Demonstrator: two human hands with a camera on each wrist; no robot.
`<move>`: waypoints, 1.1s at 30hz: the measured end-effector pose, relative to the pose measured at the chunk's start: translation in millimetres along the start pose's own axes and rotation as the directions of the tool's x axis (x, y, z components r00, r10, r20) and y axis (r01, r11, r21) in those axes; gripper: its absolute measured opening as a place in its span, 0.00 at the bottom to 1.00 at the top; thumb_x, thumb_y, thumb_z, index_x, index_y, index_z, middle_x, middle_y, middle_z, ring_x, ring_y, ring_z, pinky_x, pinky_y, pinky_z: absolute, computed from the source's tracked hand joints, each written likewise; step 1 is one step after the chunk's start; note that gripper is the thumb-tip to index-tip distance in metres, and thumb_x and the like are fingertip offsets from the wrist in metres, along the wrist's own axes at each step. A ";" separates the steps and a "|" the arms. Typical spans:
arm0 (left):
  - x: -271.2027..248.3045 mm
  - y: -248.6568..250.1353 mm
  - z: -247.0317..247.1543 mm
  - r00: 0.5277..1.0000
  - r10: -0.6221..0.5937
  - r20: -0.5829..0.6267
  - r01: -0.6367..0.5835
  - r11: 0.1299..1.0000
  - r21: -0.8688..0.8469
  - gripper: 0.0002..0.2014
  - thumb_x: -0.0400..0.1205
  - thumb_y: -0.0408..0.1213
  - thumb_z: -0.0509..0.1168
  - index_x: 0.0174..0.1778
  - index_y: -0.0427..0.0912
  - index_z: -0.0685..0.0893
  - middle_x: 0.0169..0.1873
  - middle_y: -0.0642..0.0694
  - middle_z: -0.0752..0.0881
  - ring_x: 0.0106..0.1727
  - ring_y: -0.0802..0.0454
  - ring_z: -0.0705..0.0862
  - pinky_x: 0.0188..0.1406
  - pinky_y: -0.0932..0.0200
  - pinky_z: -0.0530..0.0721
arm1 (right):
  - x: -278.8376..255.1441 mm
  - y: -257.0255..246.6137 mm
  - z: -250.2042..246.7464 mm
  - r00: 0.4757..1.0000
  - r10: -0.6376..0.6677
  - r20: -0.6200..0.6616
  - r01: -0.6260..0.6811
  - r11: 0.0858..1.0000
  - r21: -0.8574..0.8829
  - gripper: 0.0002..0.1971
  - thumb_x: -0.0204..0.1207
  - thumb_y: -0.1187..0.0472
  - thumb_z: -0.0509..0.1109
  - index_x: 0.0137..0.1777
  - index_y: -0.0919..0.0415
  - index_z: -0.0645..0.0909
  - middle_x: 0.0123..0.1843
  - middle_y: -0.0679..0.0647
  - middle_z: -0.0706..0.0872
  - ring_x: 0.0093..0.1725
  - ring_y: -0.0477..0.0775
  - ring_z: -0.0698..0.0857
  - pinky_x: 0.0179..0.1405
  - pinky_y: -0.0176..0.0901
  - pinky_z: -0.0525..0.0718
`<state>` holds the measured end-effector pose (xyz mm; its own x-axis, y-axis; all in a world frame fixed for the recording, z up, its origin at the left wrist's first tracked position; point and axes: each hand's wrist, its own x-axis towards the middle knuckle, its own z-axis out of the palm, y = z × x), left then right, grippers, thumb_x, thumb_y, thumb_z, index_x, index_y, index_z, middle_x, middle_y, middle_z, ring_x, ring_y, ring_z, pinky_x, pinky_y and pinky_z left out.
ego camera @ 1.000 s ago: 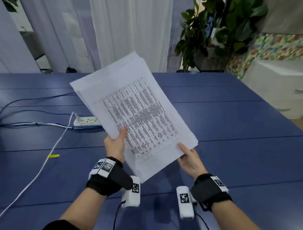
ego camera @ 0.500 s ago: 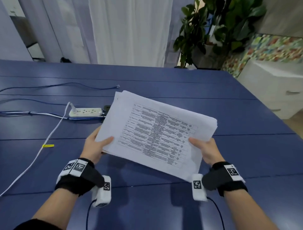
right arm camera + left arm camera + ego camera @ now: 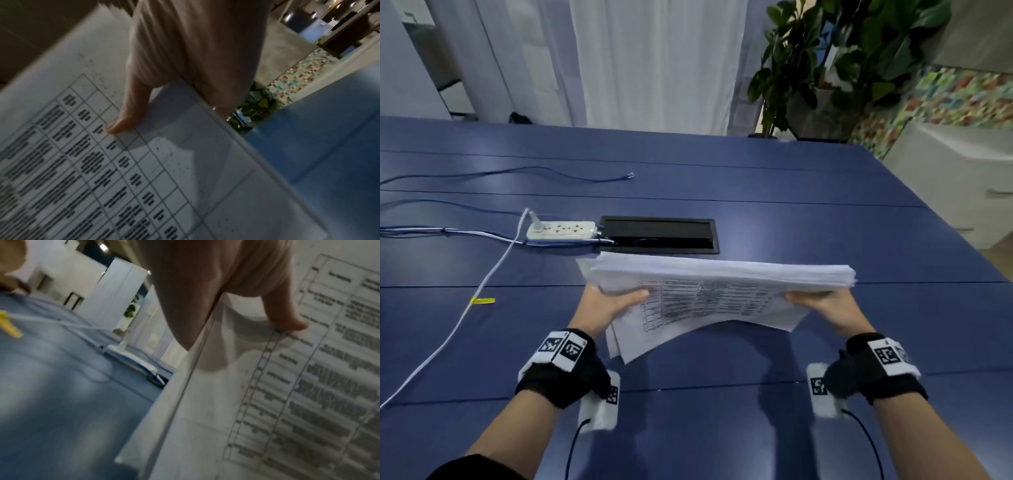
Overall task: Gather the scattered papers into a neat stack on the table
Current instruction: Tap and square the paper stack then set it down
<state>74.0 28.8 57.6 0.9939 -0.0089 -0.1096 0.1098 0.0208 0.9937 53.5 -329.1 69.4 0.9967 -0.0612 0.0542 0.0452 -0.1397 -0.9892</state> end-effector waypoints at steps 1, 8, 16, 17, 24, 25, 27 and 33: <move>-2.8 -2.0 1.2 1.000 0.002 0.011 -0.002 0.999 -0.033 0.10 0.68 0.24 0.76 0.38 0.44 0.89 0.33 0.56 0.92 0.37 0.64 0.89 0.35 0.72 0.85 | -1.8 6.0 -0.5 1.000 0.009 -0.012 -0.009 1.000 0.009 0.21 0.52 0.61 0.85 0.46 0.61 0.86 0.40 0.44 0.93 0.43 0.40 0.89 0.44 0.33 0.84; 5.8 7.6 -2.2 0.990 0.097 0.107 -0.083 0.988 -0.129 0.20 0.42 0.44 0.83 0.30 0.54 0.92 0.32 0.59 0.91 0.37 0.66 0.89 0.37 0.73 0.84 | 0.8 13.2 -0.8 0.999 -0.003 -0.048 0.007 0.997 0.073 0.18 0.51 0.60 0.83 0.43 0.58 0.87 0.39 0.44 0.92 0.42 0.41 0.89 0.43 0.36 0.84; 12.6 -6.7 -14.3 0.985 0.127 -0.115 -0.161 0.915 -0.370 0.33 0.44 0.61 0.82 0.40 0.46 0.87 0.34 0.55 0.92 0.37 0.63 0.89 0.38 0.67 0.87 | 4.5 16.5 1.6 0.993 0.043 -0.109 -0.018 0.976 0.217 0.42 0.31 0.43 0.89 0.47 0.64 0.86 0.42 0.49 0.93 0.43 0.47 0.91 0.41 0.34 0.87; 11.2 -8.3 -14.8 0.985 0.126 -0.119 -0.164 0.902 -0.400 0.30 0.47 0.61 0.81 0.38 0.46 0.87 0.34 0.55 0.92 0.37 0.63 0.89 0.39 0.67 0.87 | 5.3 16.3 1.6 0.993 0.045 -0.109 -0.021 0.976 0.216 0.42 0.30 0.43 0.89 0.47 0.64 0.86 0.41 0.49 0.93 0.42 0.47 0.91 0.41 0.34 0.87; 11.7 -10.2 -13.2 0.970 0.093 -0.223 -0.175 0.905 -0.388 0.14 0.84 0.31 0.58 0.37 0.48 0.82 0.27 0.56 0.87 0.26 0.63 0.81 0.28 0.70 0.81 | 8.3 19.3 -1.5 0.993 0.049 -0.107 -0.023 0.972 0.233 0.41 0.31 0.45 0.90 0.48 0.61 0.86 0.44 0.49 0.93 0.45 0.47 0.91 0.43 0.35 0.87; 11.1 -8.4 -14.9 0.964 0.106 -0.243 -0.192 0.912 -0.363 0.13 0.84 0.29 0.58 0.38 0.49 0.80 0.27 0.55 0.88 0.25 0.63 0.81 0.27 0.69 0.80 | 8.4 19.3 -1.4 0.993 0.047 -0.104 -0.021 0.972 0.234 0.40 0.31 0.45 0.90 0.47 0.60 0.87 0.44 0.49 0.93 0.45 0.48 0.91 0.43 0.35 0.87; 10.9 -7.7 -17.6 0.947 0.159 -0.279 -0.238 0.931 -0.277 0.17 0.81 0.22 0.60 0.37 0.51 0.78 0.27 0.54 0.88 0.27 0.63 0.83 0.29 0.68 0.81 | 7.6 17.9 -0.5 0.994 0.041 -0.098 -0.016 0.971 0.240 0.38 0.31 0.45 0.90 0.45 0.60 0.88 0.44 0.50 0.93 0.45 0.48 0.91 0.43 0.35 0.87; 1.8 2.8 -16.1 0.945 0.247 -0.213 -0.278 0.952 -0.128 0.24 0.73 0.16 0.66 0.38 0.55 0.88 0.34 0.63 0.90 0.37 0.69 0.87 0.37 0.72 0.85 | 6.6 17.0 -1.6 0.996 0.037 -0.081 -0.017 0.971 0.240 0.41 0.32 0.45 0.90 0.49 0.61 0.86 0.45 0.49 0.93 0.46 0.48 0.91 0.43 0.36 0.87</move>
<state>76.2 44.9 59.8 0.9681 0.2096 0.1376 -0.1709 0.1501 0.9738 60.7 -333.5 53.1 0.9889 -0.1460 0.0281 0.0434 0.1029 -0.9937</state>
